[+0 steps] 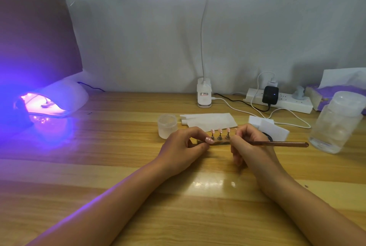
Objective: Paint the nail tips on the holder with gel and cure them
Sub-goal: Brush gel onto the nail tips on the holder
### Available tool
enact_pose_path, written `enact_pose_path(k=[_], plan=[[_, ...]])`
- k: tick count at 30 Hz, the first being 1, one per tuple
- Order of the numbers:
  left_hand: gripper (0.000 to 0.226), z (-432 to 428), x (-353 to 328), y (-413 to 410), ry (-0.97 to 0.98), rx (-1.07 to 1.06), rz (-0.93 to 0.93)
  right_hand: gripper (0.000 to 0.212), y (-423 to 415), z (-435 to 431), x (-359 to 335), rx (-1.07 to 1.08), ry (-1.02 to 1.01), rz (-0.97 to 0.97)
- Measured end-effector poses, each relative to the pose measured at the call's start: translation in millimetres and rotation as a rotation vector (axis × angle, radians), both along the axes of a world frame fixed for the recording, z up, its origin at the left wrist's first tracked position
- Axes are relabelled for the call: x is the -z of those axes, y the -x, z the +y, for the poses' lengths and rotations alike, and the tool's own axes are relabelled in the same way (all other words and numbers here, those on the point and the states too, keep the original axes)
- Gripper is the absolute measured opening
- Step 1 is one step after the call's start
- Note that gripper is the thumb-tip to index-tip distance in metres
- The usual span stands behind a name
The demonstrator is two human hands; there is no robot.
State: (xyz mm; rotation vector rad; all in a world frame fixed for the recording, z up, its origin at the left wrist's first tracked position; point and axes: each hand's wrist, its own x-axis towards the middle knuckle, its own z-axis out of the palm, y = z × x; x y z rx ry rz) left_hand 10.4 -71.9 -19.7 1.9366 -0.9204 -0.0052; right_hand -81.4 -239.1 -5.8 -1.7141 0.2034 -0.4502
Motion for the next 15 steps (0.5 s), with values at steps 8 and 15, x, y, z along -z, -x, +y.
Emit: enact_pose_path(k=[8, 15], plan=[[0.021, -0.4, 0.1, -1.6, 0.041, -0.023, 0.046, 0.012, 4.7, 3.9, -5.2, 0.005, -0.066, -0.072], [0.011, -1.0, -0.5, -4.3, 0.046, -0.042, 0.123, 0.013, 1.6, 2.3, -1.7, 0.096, -0.028, -0.097]])
